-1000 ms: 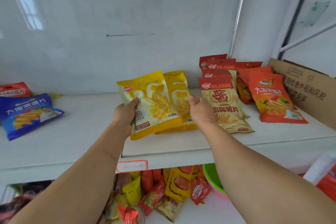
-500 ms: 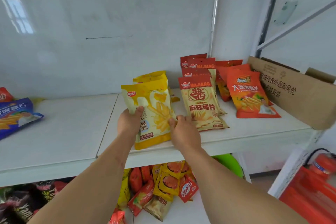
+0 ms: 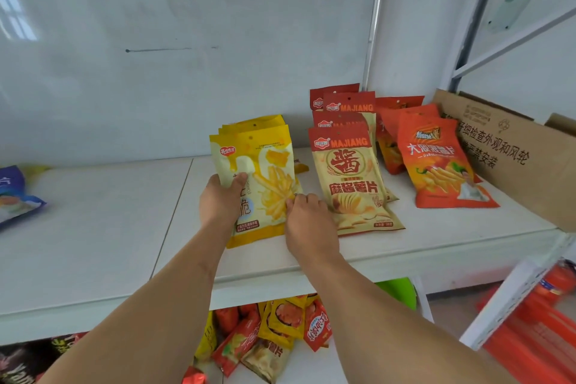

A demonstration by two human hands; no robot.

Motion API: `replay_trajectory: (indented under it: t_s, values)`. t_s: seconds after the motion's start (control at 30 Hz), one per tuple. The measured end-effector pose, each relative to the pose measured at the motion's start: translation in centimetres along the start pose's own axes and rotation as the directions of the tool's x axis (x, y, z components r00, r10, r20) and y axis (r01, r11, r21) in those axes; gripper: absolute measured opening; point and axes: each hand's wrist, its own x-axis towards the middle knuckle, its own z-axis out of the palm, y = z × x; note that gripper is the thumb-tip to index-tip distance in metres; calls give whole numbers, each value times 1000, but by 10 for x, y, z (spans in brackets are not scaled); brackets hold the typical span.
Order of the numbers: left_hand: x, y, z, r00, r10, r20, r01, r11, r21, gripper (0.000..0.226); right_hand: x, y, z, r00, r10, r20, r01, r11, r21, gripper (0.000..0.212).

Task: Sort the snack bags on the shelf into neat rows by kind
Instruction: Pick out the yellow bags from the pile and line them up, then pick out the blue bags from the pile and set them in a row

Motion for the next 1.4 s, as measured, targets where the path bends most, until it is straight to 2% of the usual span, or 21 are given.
replay_trajectory:
  t_s: [0.1, 0.23, 0.33, 0.4, 0.47, 0.57, 0.67, 0.7, 0.77, 0.9, 1.1, 1.27, 1.4]
  values:
    - [3, 1, 0, 1000, -3, -13, 2, 1000, -7, 38, 4, 0, 1, 1000, -4, -1, 4, 1000, -5, 41]
    - [-2, 2, -13, 995, -74, -65, 78, 995, 64, 60, 1, 1, -1, 1000, -25, -3, 24, 999, -47, 40]
    - [-8, -1, -36, 993, -53, -107, 73, 979, 193, 58, -5, -3, -10, 988, -28, -151, 18, 998, -67, 39]
    - [-16, -4, -57, 993, 24, -112, 19, 931, 365, 51, -10, -9, -11, 964, -135, -230, 119, 990, -82, 39]
    - [-27, -10, -80, 986, 139, -87, -67, 827, 559, 44, -14, -20, -10, 928, -274, -252, 256, 961, -104, 33]
    - [-44, -21, -116, 950, 309, 41, -223, 582, 782, 36, -21, -52, -8, 868, -460, -189, 447, 888, -108, 27]
    - [-55, -36, -157, 910, 388, 146, -281, 318, 906, 28, -28, -94, -5, 814, -576, -74, 568, 817, -102, 27]
    - [-56, -40, -171, 904, 392, 169, -284, 258, 923, 27, -30, -108, -3, 801, -597, -47, 591, 800, -100, 28]
    - [-57, -49, -198, 900, 391, 191, -288, 207, 935, 26, -34, -136, 1, 781, -625, -19, 621, 778, -94, 28]
    - [-47, -70, -254, 895, 409, 177, -271, 183, 945, 27, -41, -195, 12, 758, -652, 12, 651, 755, -83, 27]
    - [-17, -107, -345, 901, 420, 108, -220, 227, 949, 26, -48, -300, 37, 758, -652, 23, 652, 758, -6, 30]
    - [13, -141, -409, 908, 412, 80, -221, 308, 925, 27, -52, -385, 57, 783, -620, 44, 619, 784, 43, 32]
    - [36, -167, -444, 919, 390, -54, -145, 465, 873, 27, -48, -435, 74, 823, -567, 45, 556, 819, 143, 38]
